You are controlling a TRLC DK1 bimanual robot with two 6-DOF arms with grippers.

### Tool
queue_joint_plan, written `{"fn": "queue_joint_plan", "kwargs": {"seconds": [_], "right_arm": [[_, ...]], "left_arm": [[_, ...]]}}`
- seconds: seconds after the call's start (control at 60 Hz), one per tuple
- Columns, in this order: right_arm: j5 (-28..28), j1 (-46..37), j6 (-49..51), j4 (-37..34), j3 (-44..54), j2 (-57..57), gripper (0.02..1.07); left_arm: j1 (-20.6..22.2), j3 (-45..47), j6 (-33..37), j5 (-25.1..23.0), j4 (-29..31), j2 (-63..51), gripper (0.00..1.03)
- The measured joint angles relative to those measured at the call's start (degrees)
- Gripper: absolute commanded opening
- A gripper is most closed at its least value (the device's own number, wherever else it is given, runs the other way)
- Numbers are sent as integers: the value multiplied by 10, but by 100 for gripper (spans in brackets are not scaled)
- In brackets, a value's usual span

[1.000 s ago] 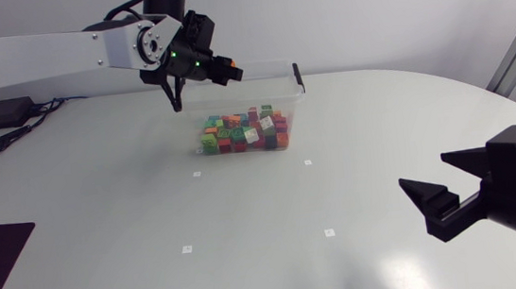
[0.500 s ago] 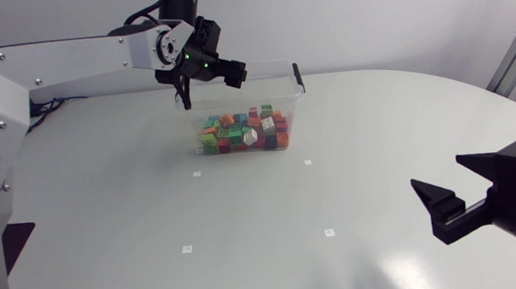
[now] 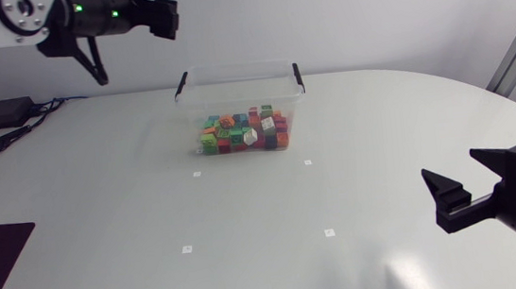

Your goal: Place the duplo bricks in the container

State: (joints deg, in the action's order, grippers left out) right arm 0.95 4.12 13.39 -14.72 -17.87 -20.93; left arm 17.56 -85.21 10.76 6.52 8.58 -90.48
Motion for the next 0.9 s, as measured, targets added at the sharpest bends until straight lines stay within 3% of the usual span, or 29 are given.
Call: {"fn": "queue_joint_plan", "kwargs": {"seconds": [0.317,0.9], "right_arm": [[-2,-21,0,35,45,52,103],[-2,-47,0,38,79,148,103]], "left_arm": [[-48,165,11,0,-7,149,99],[-86,376,13,0,-28,393,99]]}}
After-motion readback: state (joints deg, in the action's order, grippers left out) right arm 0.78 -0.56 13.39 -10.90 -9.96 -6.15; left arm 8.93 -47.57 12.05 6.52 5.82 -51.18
